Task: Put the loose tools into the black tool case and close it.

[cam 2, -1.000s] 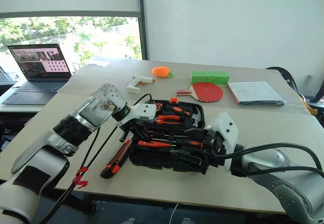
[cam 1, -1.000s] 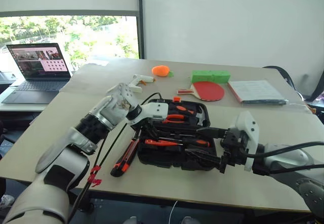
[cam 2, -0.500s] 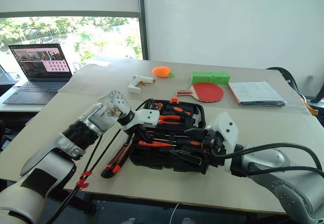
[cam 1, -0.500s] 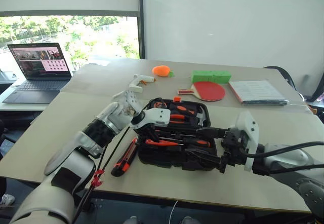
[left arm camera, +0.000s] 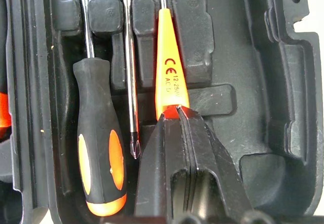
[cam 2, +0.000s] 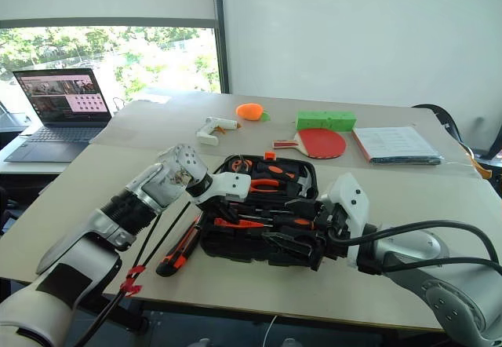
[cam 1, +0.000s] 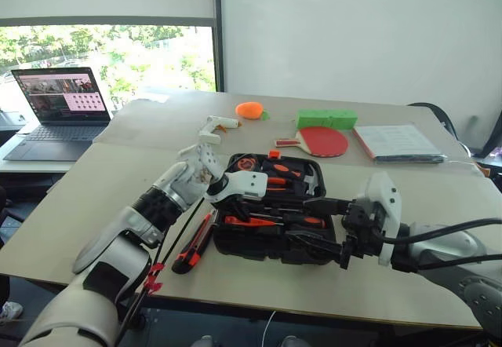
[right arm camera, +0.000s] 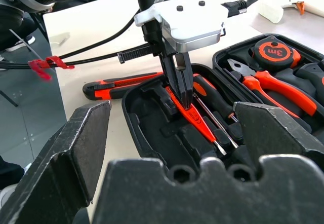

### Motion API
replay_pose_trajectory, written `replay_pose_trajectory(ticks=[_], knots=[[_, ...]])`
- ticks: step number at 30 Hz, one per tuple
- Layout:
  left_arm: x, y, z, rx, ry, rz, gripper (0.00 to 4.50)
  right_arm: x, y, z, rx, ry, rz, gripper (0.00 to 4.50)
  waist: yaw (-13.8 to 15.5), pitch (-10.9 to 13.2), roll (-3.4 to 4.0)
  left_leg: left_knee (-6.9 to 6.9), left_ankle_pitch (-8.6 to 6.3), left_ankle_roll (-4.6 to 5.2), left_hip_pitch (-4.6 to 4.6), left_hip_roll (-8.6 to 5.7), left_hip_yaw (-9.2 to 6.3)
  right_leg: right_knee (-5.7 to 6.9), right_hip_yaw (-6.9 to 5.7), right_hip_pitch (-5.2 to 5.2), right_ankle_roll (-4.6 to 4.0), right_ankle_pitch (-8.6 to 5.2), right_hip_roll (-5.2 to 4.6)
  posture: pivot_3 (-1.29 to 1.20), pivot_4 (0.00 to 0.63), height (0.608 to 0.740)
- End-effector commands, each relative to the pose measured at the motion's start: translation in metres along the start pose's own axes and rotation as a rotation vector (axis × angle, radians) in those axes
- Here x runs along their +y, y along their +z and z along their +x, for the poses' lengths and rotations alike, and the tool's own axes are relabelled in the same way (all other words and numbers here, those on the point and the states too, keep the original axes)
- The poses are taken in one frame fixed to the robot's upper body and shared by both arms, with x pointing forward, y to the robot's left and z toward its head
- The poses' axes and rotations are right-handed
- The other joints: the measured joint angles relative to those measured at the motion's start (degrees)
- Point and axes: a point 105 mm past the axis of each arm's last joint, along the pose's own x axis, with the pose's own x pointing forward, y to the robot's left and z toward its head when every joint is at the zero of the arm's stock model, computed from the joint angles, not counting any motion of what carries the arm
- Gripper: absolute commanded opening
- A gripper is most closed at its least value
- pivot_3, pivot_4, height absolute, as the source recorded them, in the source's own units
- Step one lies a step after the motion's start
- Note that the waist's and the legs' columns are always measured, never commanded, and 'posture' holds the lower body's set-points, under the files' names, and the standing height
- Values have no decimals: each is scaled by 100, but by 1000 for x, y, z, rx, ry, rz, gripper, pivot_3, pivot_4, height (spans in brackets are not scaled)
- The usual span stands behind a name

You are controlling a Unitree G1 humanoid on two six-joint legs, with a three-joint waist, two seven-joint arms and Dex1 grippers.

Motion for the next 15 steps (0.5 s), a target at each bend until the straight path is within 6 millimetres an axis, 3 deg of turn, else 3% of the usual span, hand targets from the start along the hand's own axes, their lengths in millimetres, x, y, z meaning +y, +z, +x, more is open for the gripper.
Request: replay_pose_trajectory(ticks=[1, 9, 15], knots=[[-7, -10, 13, 37, -33, -8, 37, 0, 10, -3, -32, -11, -32, 4500, 0, -3, 5, 0, 0, 0, 2, 0, 0, 0, 0, 2, 0, 0, 0, 0, 150, 736], [1, -27, 10, 61, -9, -68, 37, 2, 10, -3, -34, -8, -31, 4500, -1, -19, 29, 1, 0, 0, 7, 0, 1, 2, 0, 7, 0, 0, 1, 0, 150, 736], [-7, -39, 9, 81, -42, -95, 37, 1, 10, -2, -34, -6, -31, 4500, -29, -30, 45, 1, 0, 0, 15, 2, 2, 6, 4, 11, -2, 1, 5, 0, 150, 736]])
